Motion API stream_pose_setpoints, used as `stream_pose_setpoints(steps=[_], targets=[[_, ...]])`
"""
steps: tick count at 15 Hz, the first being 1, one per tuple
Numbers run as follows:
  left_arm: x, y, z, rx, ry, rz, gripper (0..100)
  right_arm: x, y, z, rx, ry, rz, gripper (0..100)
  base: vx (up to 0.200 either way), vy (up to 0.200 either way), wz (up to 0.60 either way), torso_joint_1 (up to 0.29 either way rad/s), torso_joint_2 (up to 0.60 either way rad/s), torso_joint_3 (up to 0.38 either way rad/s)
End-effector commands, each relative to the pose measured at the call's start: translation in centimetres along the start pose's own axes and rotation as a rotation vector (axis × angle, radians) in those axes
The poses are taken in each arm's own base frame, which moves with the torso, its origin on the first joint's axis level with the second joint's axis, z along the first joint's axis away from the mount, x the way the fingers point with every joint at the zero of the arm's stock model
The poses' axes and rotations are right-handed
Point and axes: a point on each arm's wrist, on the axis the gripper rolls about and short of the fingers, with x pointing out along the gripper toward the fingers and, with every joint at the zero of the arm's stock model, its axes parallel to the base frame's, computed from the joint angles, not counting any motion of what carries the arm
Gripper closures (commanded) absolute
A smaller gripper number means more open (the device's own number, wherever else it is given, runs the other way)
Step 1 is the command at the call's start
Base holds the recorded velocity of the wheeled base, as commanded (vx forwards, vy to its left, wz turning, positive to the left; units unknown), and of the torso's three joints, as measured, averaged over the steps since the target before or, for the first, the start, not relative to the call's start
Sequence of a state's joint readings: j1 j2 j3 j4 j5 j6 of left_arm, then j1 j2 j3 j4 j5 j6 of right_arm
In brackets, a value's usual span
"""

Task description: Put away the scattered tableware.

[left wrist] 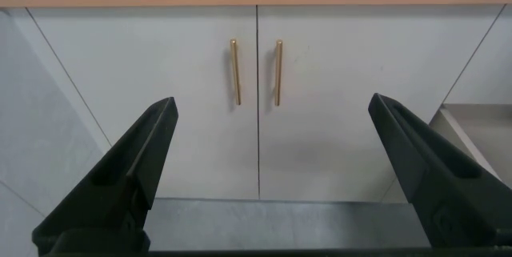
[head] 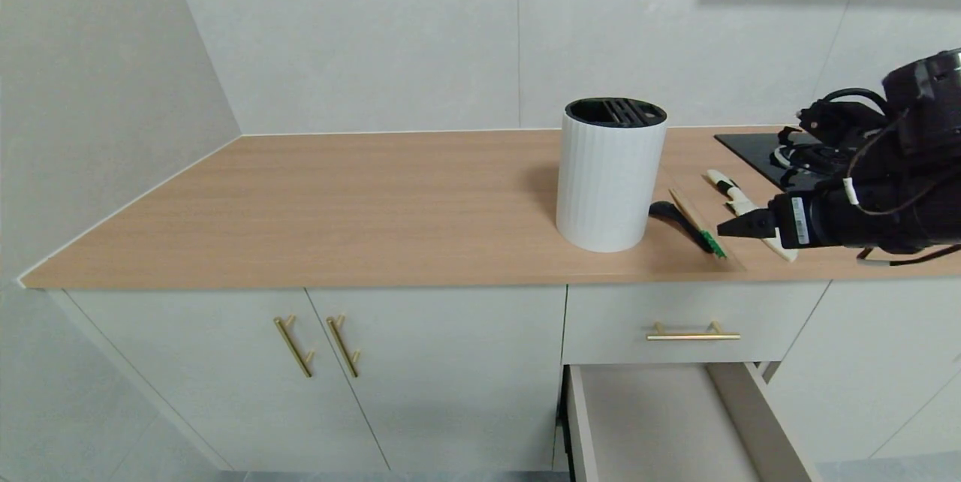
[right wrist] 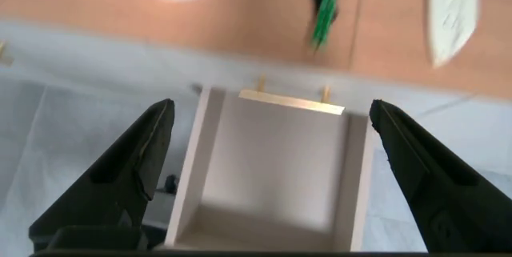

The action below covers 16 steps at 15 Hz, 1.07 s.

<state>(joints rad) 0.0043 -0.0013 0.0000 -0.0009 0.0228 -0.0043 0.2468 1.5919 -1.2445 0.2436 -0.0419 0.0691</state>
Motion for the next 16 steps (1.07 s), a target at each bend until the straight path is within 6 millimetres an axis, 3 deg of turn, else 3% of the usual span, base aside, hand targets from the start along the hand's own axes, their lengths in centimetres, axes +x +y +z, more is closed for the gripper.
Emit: stream_pose_setpoints(steps=[1, 2, 6, 11, 16], targets=[[0.0, 0.0, 0.0, 0.0, 0.001, 0.001, 0, 5.5, -1.2, 0.9, 0.026, 0.085, -0.043, 0, 0.0, 0.0, 0.0, 0.0, 0.0, 0.0], [0.0, 0.0, 0.0, 0.0, 0.001, 0.001, 0, 7.0, -1.4, 0.5, 0.028, 0.115, -0.053, 0, 0.0, 0.0, 0.0, 0.0, 0.0, 0.0], [0.0, 0.0, 0.0, 0.0, 0.001, 0.001, 0, 9.7, -2.3, -0.1, 0.04, 0.156, -0.073, 0, 0.0, 0.0, 0.0, 0.0, 0.0, 0.0], [0.0, 0.0, 0.0, 0.0, 0.001, 0.001, 0, 11.4, -2.6, -0.3, 0.046, 0.162, -0.079, 0, 0.0, 0.0, 0.0, 0.0, 0.0, 0.0], [0.0, 0.0, 0.0, 0.0, 0.001, 0.001, 0, 11.8, -2.8, -0.4, 0.049, 0.168, -0.083, 0, 0.0, 0.0, 0.0, 0.0, 0.0, 0.0]])
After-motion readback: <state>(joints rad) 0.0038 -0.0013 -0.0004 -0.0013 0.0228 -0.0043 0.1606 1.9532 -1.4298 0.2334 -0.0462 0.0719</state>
